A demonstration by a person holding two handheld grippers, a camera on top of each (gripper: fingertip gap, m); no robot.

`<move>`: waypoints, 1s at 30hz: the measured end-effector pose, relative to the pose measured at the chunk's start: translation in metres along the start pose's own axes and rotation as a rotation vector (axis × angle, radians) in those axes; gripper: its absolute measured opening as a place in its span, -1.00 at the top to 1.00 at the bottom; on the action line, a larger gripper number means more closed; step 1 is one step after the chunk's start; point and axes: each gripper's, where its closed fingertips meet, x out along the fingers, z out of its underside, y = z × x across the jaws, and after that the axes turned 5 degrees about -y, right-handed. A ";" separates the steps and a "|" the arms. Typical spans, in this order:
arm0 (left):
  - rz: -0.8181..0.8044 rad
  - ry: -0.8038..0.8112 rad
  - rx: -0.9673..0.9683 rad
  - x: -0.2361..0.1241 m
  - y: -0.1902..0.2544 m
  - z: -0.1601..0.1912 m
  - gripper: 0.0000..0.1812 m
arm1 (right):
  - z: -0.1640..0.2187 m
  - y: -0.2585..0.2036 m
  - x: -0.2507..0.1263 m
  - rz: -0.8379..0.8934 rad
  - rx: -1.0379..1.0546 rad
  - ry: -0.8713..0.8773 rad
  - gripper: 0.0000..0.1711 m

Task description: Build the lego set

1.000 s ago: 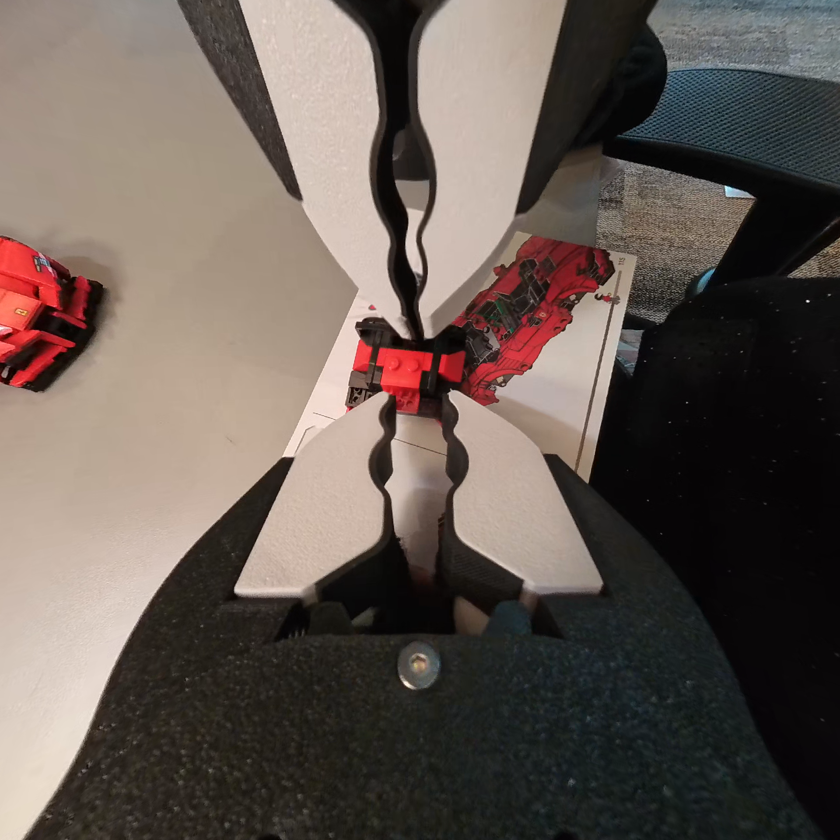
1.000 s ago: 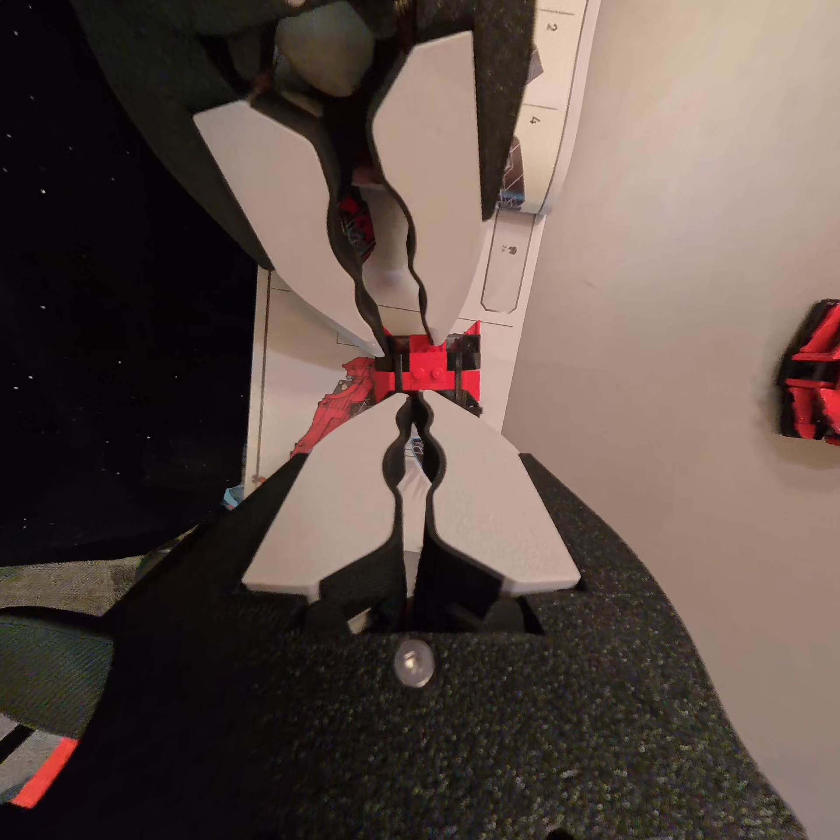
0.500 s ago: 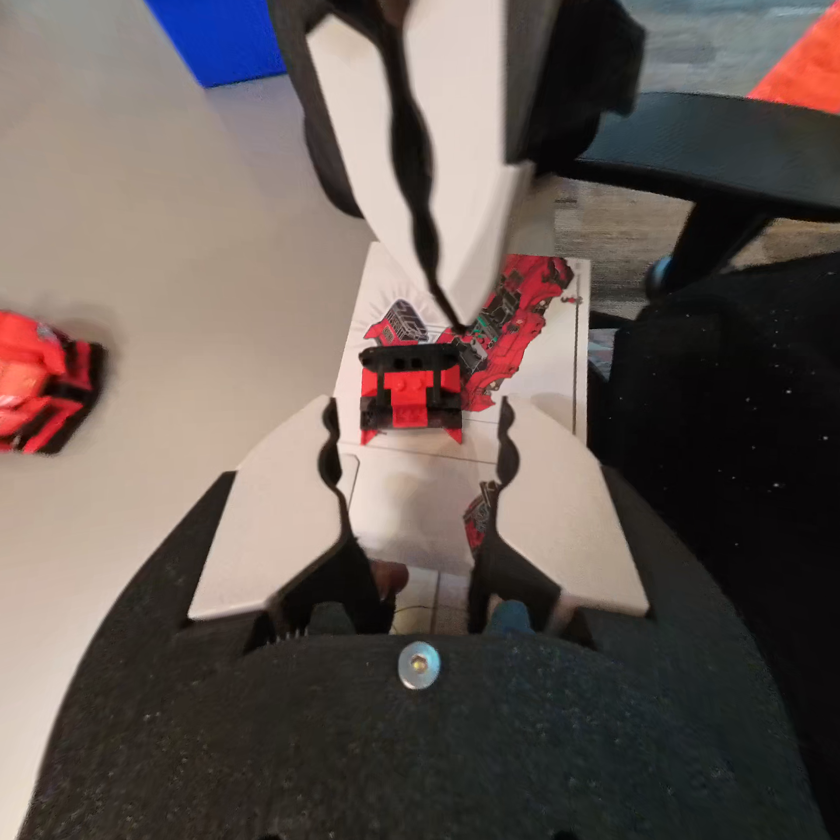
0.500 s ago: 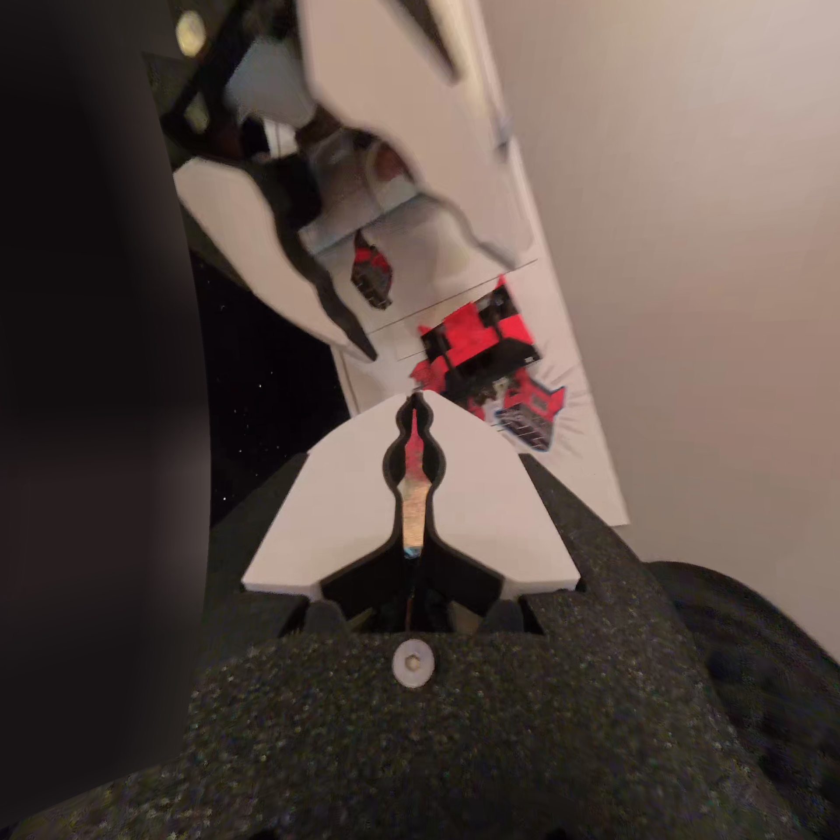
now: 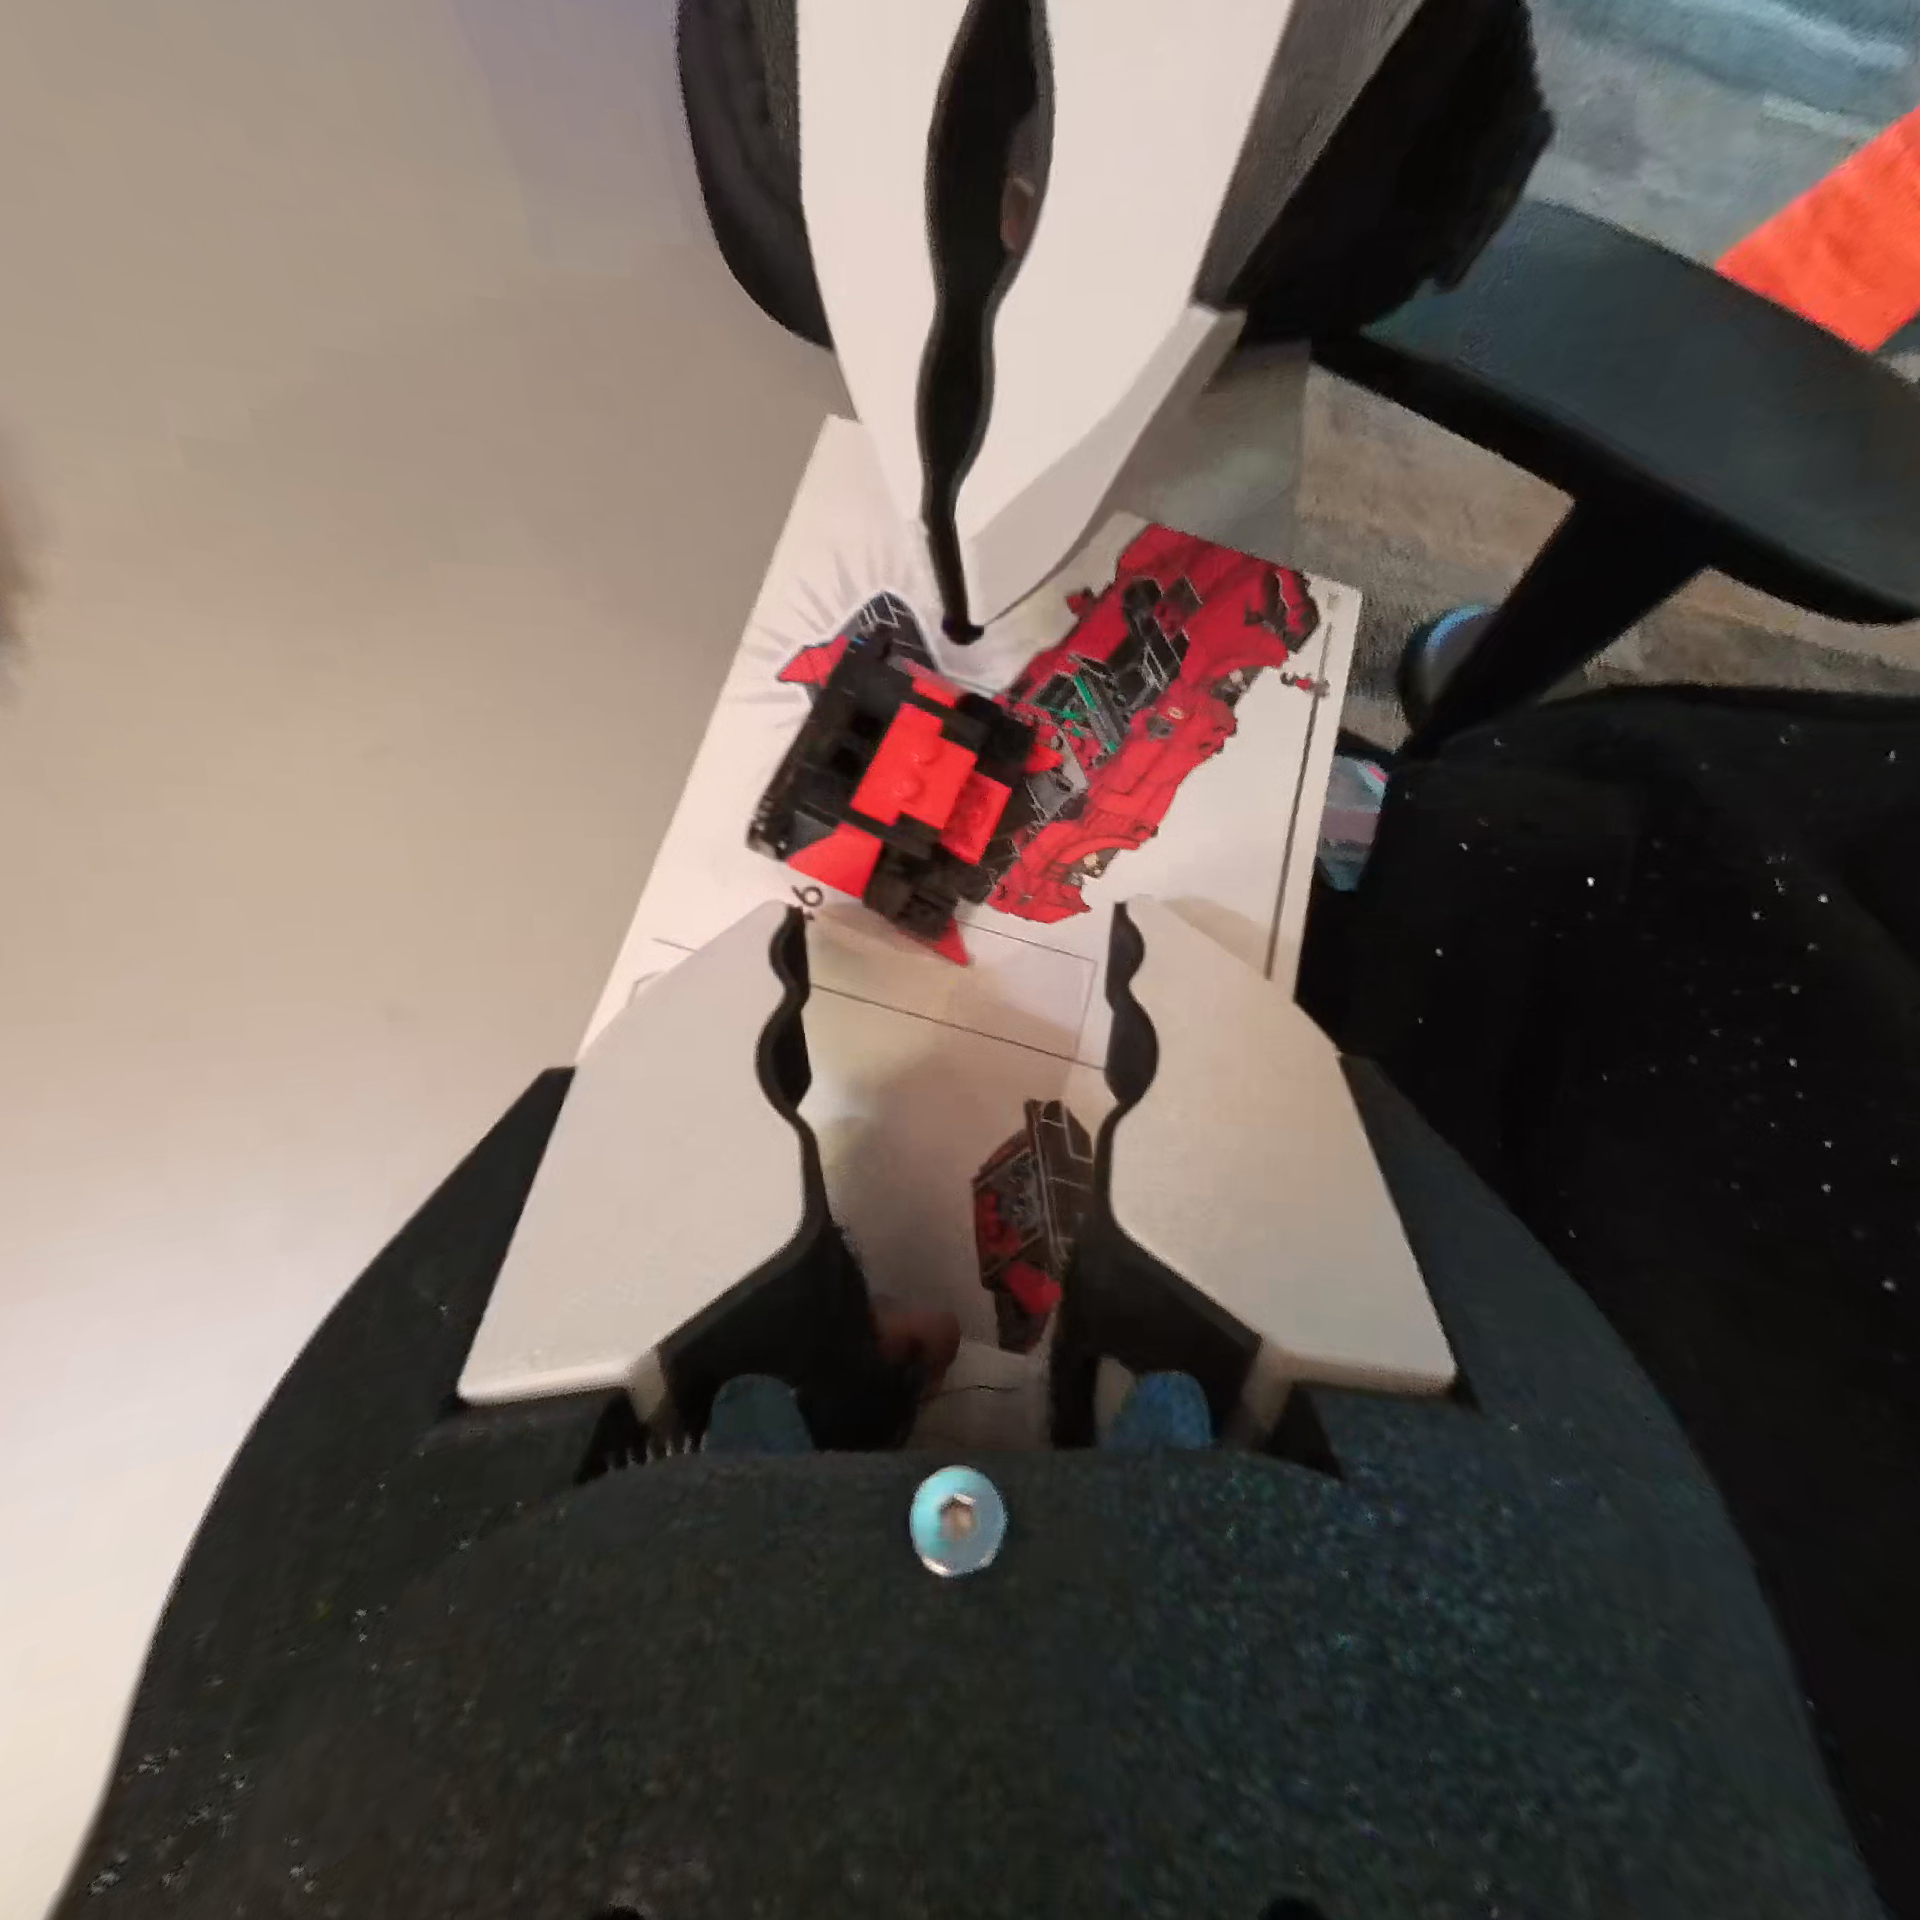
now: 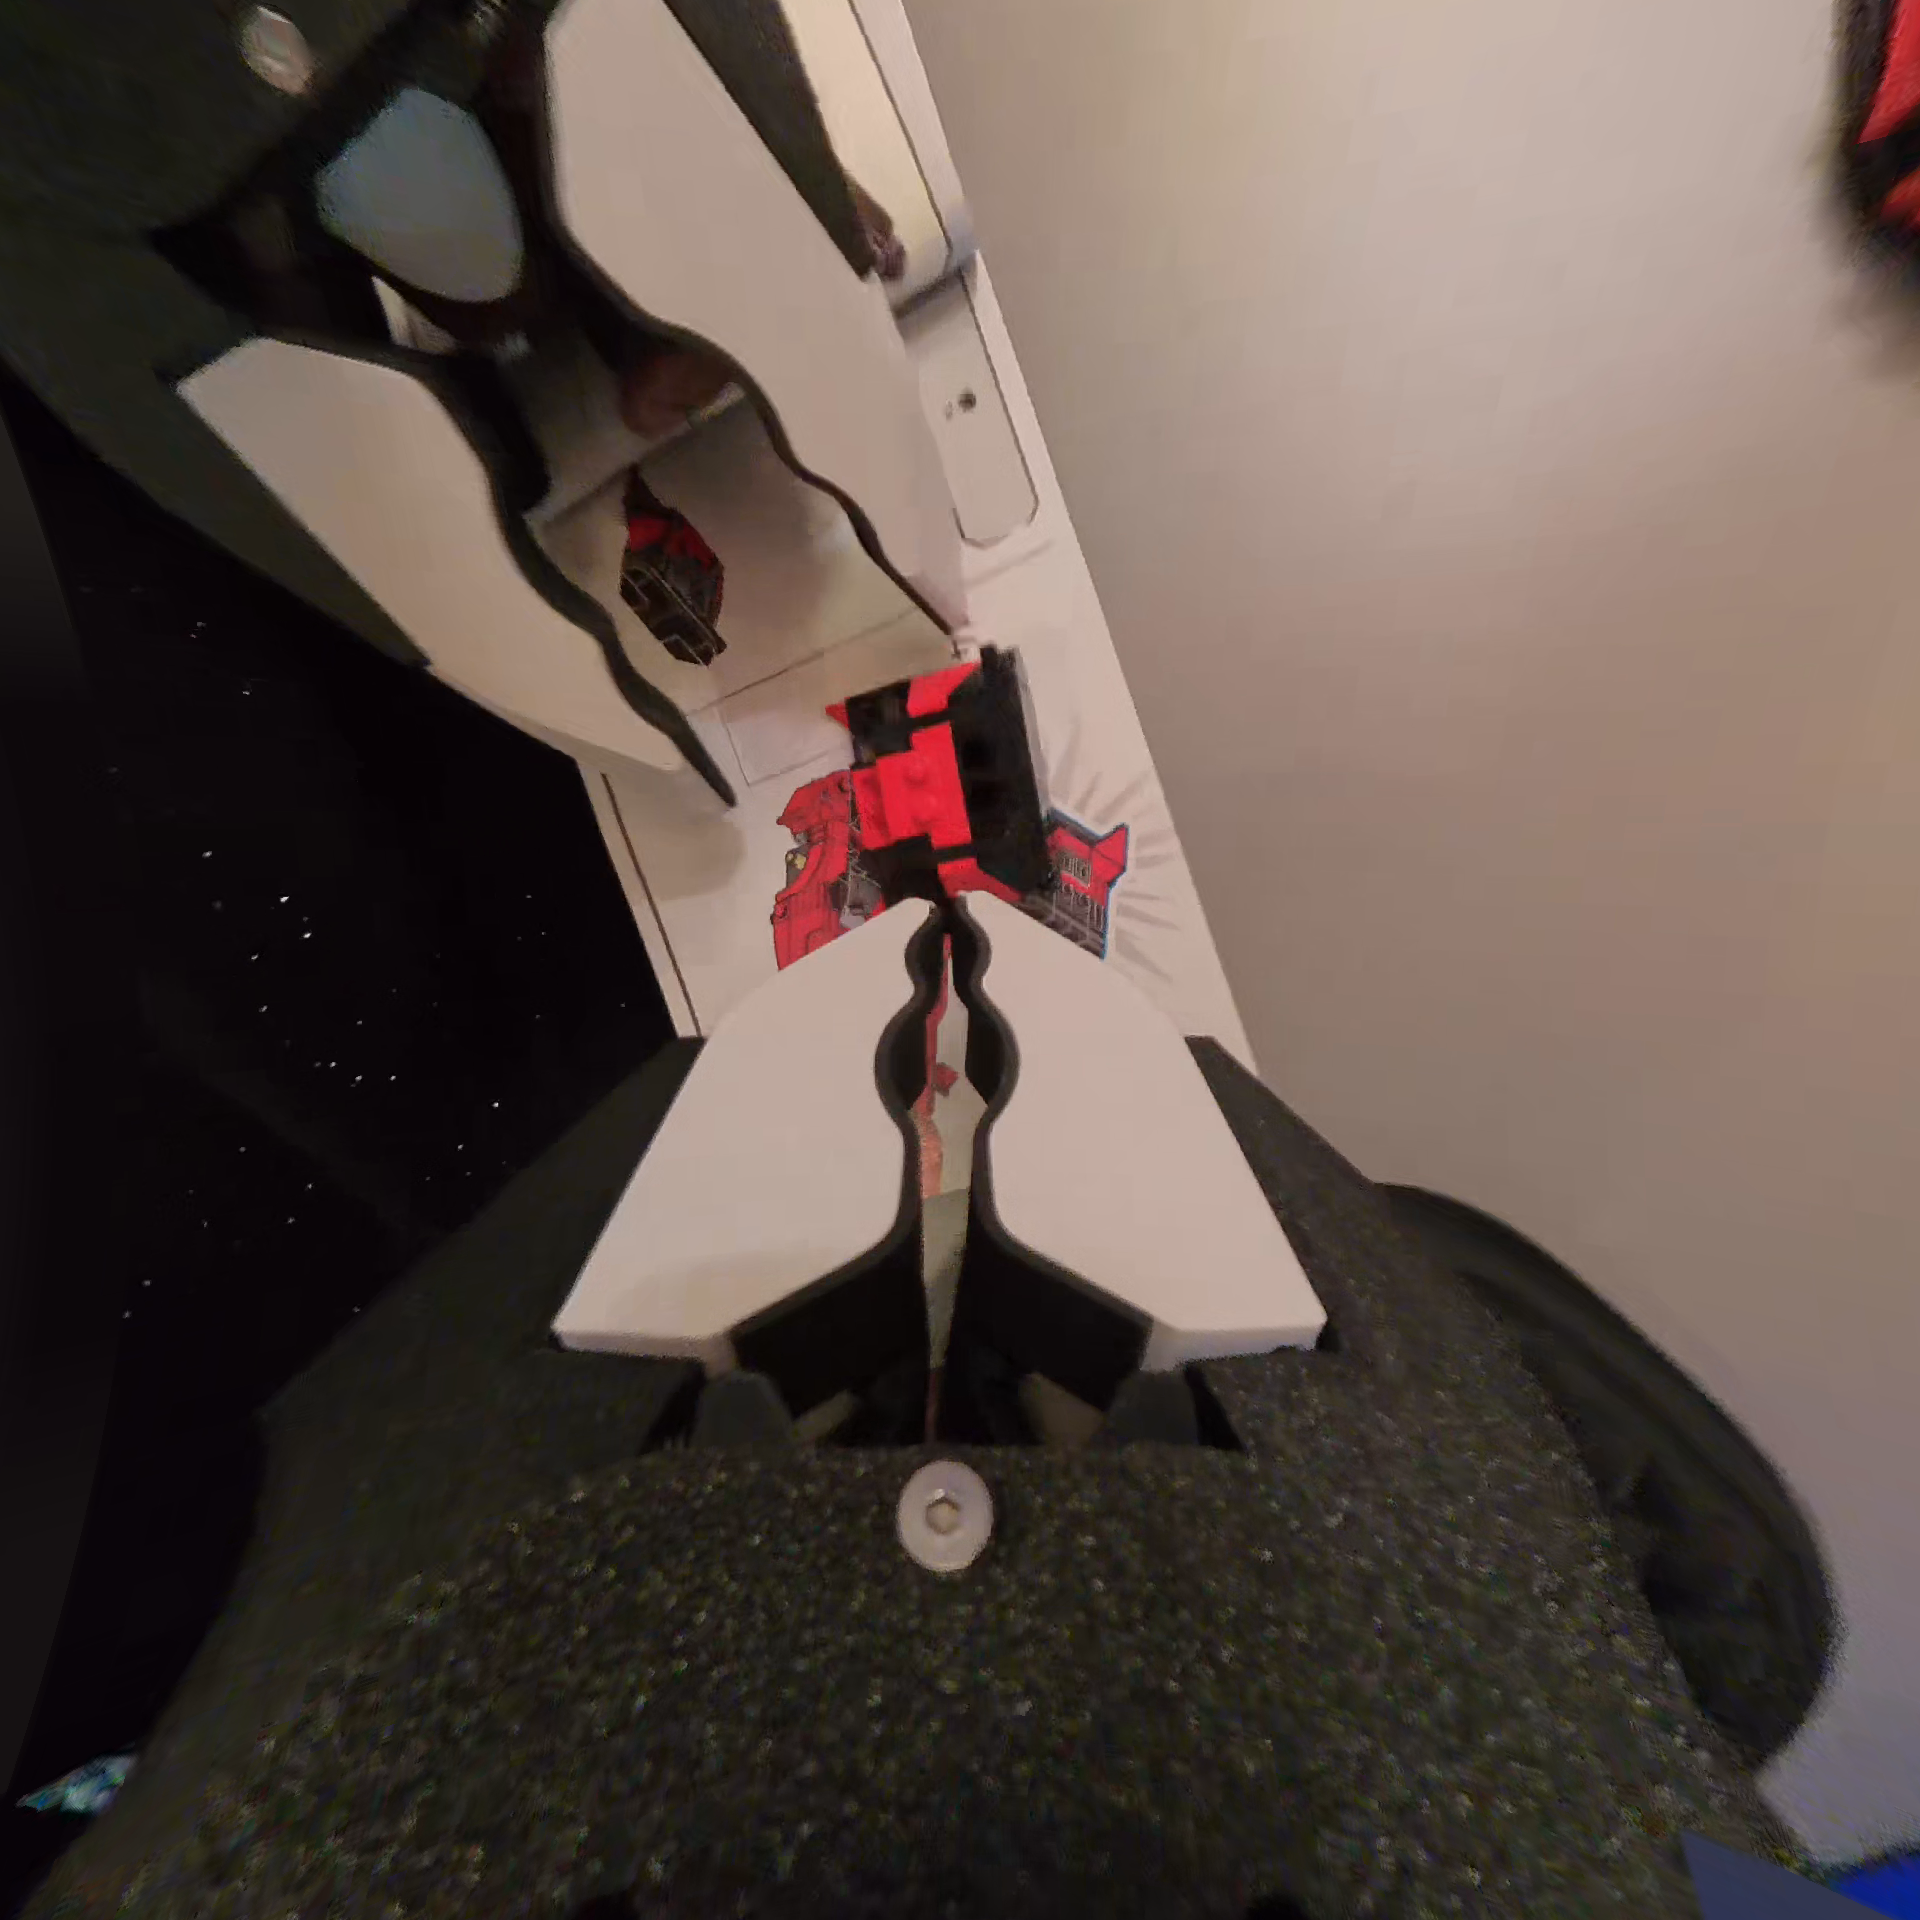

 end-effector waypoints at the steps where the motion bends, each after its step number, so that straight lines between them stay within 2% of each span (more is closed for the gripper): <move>1: -0.008 0.020 -0.009 -0.001 -0.003 -0.002 0.41 | -0.006 -0.001 -0.004 0.001 -0.035 0.001 0.98; 5: -0.024 0.050 -0.025 -0.006 -0.012 -0.002 0.49 | -0.022 0.000 0.000 0.014 -0.123 -0.081 0.98; 12: -0.032 0.073 0.000 -0.003 -0.012 -0.002 0.55 | -0.021 0.004 0.014 0.041 -0.164 -0.243 0.99; 30: -0.048 0.051 0.028 0.002 -0.011 0.000 0.58 | -0.017 0.006 0.014 0.124 -0.153 -0.333 0.99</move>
